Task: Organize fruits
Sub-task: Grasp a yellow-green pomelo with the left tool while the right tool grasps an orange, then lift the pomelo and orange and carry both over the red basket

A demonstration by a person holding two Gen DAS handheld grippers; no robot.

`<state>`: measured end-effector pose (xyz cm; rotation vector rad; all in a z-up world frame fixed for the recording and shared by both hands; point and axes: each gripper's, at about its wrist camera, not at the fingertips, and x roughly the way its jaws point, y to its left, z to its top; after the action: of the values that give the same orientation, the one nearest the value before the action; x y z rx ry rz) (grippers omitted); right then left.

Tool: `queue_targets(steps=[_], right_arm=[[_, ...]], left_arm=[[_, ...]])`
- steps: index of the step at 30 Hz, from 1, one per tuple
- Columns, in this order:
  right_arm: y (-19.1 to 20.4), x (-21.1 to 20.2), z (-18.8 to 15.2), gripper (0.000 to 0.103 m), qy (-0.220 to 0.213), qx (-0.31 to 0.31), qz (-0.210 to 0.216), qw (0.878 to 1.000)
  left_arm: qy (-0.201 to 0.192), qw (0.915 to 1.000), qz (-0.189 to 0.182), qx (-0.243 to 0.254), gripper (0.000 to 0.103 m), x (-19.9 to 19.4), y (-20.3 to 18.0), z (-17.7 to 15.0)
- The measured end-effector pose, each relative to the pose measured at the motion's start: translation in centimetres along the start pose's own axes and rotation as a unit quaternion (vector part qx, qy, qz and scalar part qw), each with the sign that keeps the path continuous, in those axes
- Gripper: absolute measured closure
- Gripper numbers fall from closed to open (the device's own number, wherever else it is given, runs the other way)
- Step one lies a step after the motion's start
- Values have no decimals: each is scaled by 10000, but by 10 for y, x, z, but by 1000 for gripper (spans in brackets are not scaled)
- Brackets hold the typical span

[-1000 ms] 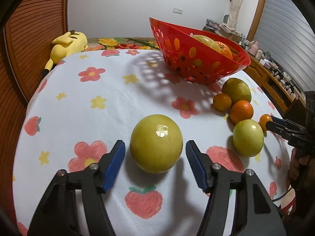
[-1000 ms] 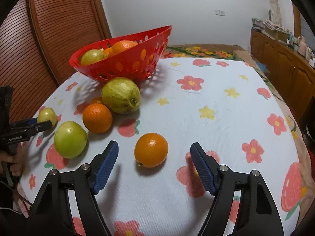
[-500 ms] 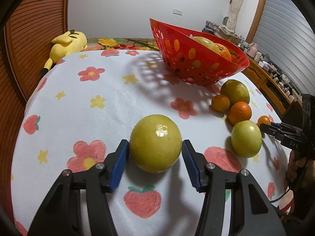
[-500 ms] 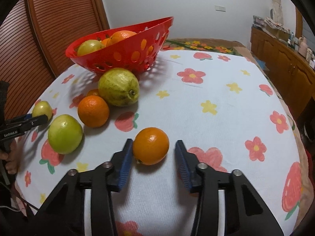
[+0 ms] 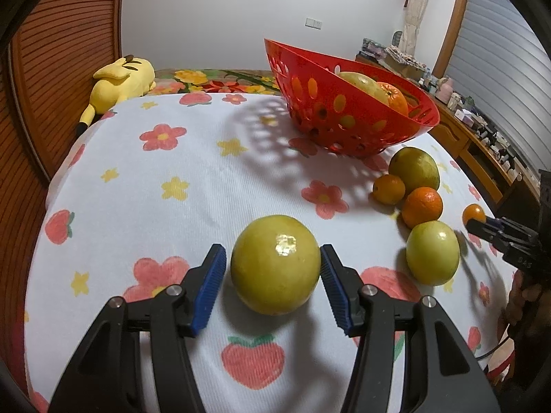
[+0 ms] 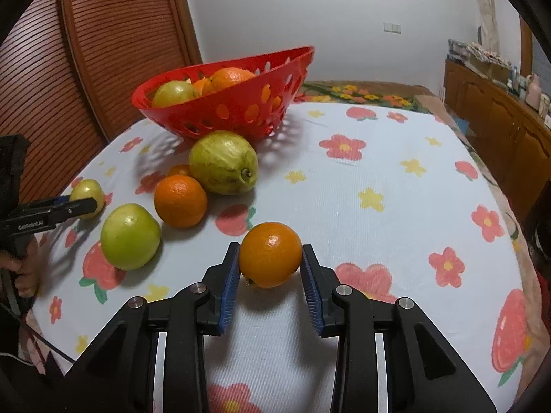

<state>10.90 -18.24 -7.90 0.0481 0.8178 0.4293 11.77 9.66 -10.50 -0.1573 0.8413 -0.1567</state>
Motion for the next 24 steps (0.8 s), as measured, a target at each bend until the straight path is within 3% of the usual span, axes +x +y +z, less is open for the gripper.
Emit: queue_targets(steps=[3,12,24], right_arm=[[1,-7,2,69,-81,-54,1,10000],[8,-16,9,69,-197,-196,54,9996],[9,-31,27,69,-389,-339,78,9986]], left_arm=[[-24,10000,-29,32,55,1,-1,1],[-151,9998,-121,104,55,-8,-12,8],[-579,9972,-331,332,55,-30,-42,45]])
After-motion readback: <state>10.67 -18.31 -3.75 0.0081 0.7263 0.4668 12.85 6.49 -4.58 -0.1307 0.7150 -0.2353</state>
